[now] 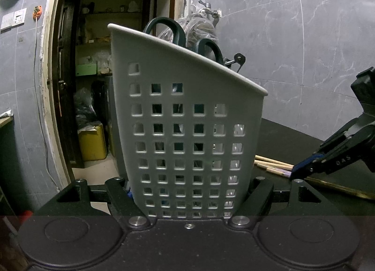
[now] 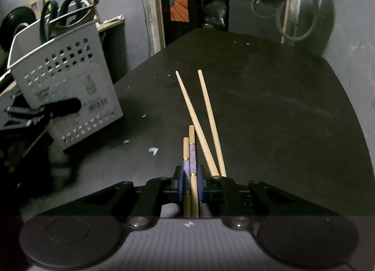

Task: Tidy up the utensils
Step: 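Grasp the two purple-banded chopsticks together with the right tool, then lift the chopsticks with the right tool and raise them above the caddy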

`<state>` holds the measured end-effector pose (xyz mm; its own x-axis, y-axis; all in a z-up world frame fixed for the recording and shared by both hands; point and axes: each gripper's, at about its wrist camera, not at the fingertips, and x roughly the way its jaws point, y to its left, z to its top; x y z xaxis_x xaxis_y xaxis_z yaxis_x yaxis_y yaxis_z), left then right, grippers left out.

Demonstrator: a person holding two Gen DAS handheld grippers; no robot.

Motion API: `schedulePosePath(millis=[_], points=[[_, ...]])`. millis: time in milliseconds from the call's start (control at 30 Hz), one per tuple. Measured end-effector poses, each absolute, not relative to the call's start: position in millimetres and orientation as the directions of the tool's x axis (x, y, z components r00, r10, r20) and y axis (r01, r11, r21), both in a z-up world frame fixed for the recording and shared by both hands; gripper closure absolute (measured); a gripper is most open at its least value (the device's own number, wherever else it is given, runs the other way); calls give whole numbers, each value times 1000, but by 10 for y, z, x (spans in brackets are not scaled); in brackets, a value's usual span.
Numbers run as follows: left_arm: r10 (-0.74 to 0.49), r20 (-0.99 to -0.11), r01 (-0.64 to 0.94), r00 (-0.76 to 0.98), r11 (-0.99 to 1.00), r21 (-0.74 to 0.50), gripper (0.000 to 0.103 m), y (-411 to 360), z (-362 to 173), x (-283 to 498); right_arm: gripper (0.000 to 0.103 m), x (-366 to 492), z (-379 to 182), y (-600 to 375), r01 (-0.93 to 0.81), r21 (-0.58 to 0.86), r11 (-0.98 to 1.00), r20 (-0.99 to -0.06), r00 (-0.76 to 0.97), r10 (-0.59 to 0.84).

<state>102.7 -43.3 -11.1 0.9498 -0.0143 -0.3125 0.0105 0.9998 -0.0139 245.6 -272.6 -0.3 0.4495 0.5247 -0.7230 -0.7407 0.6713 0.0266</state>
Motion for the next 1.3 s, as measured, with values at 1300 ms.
schedulePosePath(millis=[1300], points=[[-16, -325, 11, 946, 1000, -17, 26, -436, -145, 1070, 90, 2662, 33, -3250, -620, 446, 645, -551, 378, 744]])
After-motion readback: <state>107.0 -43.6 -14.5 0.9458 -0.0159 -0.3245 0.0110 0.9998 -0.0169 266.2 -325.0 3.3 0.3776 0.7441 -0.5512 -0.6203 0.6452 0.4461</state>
